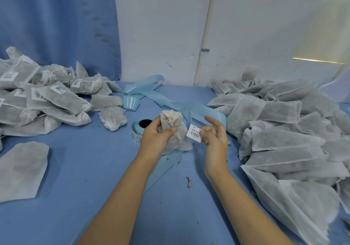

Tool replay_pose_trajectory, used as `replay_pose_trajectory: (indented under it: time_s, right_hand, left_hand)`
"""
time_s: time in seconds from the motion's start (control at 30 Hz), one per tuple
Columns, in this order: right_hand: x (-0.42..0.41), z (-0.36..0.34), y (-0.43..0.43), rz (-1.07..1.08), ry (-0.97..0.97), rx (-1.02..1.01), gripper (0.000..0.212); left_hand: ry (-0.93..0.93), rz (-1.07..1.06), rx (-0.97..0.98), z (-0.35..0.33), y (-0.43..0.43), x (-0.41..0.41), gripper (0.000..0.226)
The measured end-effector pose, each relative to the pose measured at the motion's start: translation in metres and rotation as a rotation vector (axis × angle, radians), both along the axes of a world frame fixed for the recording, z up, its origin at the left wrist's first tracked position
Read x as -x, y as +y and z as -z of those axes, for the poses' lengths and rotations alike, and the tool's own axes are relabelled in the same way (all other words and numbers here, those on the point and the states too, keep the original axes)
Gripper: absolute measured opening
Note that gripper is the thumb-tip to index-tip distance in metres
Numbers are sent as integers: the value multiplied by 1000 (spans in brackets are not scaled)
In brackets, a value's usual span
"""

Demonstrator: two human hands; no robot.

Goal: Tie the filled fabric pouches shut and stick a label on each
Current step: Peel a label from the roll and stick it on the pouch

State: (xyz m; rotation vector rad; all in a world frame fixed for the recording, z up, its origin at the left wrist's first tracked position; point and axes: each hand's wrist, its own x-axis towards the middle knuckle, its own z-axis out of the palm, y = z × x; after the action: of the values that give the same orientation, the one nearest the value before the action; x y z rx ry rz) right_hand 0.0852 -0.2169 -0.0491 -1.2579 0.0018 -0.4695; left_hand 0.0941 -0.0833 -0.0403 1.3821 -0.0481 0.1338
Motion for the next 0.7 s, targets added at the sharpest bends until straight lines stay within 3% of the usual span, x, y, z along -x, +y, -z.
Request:
replay_pose_trajectory:
  time_s: [0.33,0.57,0.7]
  right_hand:
    - [5,1,12,-202,13,212,47]
    - [9,10,11,-98,-123,651,51]
    - [7,13,11,-69,-123,715,49]
  left_hand:
    - [-60,35,26,-1,0,1,40]
    - [-80,25,13,1,2,-1,34]
    - [-83,21,44,2,3,-2,33]
